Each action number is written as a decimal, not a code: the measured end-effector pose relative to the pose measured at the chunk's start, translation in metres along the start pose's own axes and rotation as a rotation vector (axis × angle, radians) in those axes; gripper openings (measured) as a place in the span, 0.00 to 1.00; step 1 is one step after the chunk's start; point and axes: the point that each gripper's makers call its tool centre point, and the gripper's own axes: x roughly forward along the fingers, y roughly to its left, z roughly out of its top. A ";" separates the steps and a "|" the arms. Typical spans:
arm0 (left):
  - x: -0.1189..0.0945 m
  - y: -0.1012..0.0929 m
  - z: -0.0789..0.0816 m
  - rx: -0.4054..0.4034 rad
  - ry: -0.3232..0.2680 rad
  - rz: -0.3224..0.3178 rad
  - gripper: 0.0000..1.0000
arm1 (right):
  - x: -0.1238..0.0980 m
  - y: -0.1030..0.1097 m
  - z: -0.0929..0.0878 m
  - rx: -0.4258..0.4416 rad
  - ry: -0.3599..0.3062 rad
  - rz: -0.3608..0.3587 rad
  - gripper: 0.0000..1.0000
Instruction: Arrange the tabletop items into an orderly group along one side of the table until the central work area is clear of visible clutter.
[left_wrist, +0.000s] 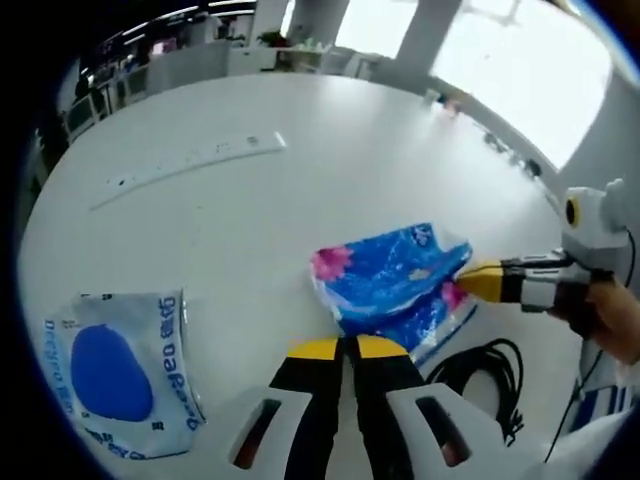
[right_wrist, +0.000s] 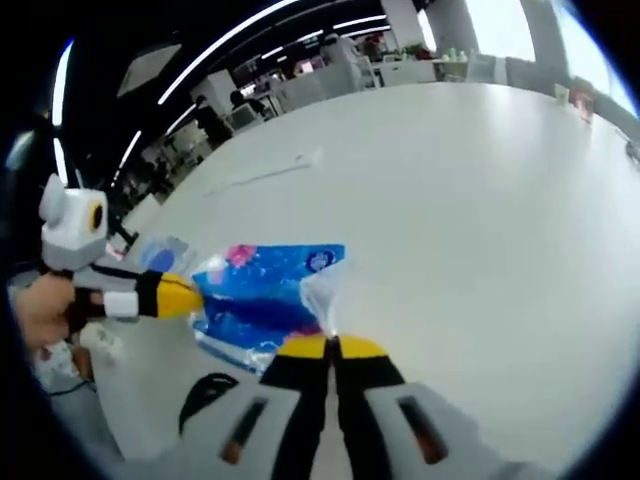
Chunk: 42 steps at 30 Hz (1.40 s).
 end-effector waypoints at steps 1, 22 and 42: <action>-0.001 0.001 0.002 0.008 -0.009 0.007 0.04 | 0.000 0.001 0.000 -0.029 0.005 0.002 0.01; -0.056 0.013 0.023 0.021 -0.112 0.119 0.77 | -0.040 0.016 0.026 -0.065 -0.094 -0.004 0.51; -0.097 0.027 0.014 0.012 -0.143 0.104 0.74 | -0.070 0.036 0.020 -0.039 -0.131 -0.041 0.54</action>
